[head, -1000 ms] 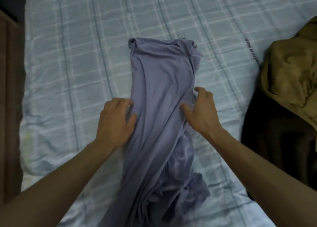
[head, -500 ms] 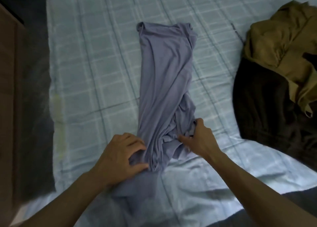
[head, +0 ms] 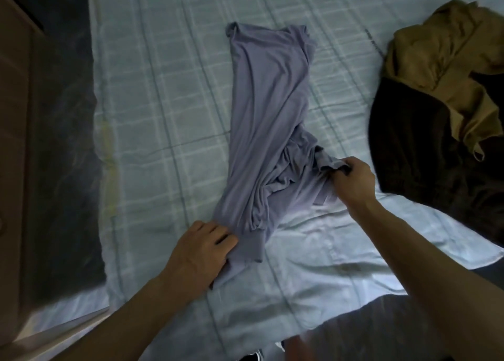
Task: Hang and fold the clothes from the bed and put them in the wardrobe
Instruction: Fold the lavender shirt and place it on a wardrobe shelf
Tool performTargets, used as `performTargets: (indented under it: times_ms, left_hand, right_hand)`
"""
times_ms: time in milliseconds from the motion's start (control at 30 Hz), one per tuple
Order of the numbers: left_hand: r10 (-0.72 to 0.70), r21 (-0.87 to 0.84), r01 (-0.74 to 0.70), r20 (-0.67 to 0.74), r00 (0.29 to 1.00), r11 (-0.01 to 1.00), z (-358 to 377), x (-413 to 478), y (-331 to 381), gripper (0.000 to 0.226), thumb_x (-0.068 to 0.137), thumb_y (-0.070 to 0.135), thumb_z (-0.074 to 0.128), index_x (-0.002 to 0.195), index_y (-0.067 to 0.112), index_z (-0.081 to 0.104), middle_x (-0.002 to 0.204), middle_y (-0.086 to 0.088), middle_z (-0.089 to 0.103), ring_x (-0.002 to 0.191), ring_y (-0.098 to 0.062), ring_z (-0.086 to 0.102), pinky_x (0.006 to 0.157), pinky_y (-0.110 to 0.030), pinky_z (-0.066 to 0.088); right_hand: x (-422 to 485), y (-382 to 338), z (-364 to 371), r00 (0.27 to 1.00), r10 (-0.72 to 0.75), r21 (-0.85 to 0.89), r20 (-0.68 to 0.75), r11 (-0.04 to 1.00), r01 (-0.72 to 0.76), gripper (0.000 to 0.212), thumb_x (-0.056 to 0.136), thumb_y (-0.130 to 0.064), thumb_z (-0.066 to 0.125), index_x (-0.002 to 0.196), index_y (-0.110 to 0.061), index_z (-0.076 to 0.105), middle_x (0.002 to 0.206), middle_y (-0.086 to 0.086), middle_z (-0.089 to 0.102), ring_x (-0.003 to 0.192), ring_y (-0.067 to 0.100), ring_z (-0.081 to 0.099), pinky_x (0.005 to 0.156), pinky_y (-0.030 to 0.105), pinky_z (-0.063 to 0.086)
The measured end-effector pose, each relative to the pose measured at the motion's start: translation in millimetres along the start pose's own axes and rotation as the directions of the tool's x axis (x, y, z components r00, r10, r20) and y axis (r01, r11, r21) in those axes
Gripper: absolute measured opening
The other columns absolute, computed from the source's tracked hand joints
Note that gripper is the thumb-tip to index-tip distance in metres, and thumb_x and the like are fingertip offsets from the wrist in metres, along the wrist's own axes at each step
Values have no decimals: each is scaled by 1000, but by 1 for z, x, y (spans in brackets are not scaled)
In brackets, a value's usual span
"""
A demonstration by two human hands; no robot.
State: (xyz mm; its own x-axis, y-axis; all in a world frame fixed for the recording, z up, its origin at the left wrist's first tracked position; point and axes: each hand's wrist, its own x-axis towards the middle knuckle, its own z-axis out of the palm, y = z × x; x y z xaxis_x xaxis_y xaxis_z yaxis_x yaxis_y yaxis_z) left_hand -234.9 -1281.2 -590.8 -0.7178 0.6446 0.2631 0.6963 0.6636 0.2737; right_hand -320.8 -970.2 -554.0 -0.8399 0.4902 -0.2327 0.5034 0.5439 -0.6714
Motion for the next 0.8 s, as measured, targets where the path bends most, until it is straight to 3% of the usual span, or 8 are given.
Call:
performTargets:
  times_ms: [200,267,300,400,467,567,667,800]
  left_hand:
    - [-136,-114,117,-174,975,987,-15,1,22,23,88,14,53,71,8,67,69,-3,60,61,-19,48,61,-33,39]
    - [-59,-40,56,-84,995,998,-7,-6,17,12,82,13,61,73,12,69,72,-2,62,62,-20,53,63,-33,40]
    - [-28,17,27,25,999,999,-4,-9,15,3,74,14,67,76,15,69,76,0,63,65,-20,56,65,-33,41]
    - [-72,25,67,292,954,997,1,-14,14,26,63,20,68,89,22,69,95,3,63,80,-20,61,67,-35,50]
    - [-128,-37,149,341,931,988,-8,-13,23,31,64,27,59,95,23,66,103,6,58,88,-19,58,72,-38,49]
    - [-163,-86,202,335,928,975,-12,-12,34,34,68,37,64,98,21,66,108,4,58,93,-20,57,77,-40,47]
    - [-185,-72,218,314,931,973,-8,-10,38,41,73,51,67,99,20,68,109,2,61,94,-20,58,79,-39,47]
    - [-180,-61,208,305,935,976,-8,-7,37,41,76,56,65,99,22,68,107,4,61,93,-18,60,77,-38,49]
  right_hand:
    - [5,-11,-7,994,46,143,-97,989,-32,19,88,-5,48,95,-8,65,77,-2,61,82,25,61,71,33,49]
    - [5,-9,-7,992,89,142,-86,987,-76,19,90,-8,50,101,-9,65,85,2,63,87,26,61,73,31,46]
    - [5,-5,-5,991,117,105,-63,988,-110,20,91,-11,52,108,-8,63,93,5,64,89,25,59,74,30,44]
    - [-4,7,1,969,247,42,21,968,-248,46,91,-32,61,124,-3,49,119,15,59,101,30,57,79,31,42]
    - [-11,11,4,950,305,57,64,950,-308,68,86,-49,66,128,-2,41,120,15,55,107,33,58,84,38,51]
    - [-15,6,10,944,310,109,111,940,-322,88,69,-64,77,127,-10,37,110,8,55,100,32,62,82,48,59]
    - [-11,-4,22,975,205,136,83,967,-215,86,65,-47,88,125,-9,39,101,-1,54,96,22,60,80,36,56]
    - [-8,-18,34,994,103,210,-29,973,-94,51,77,-10,79,119,-6,51,83,-12,52,80,11,62,51,6,43]
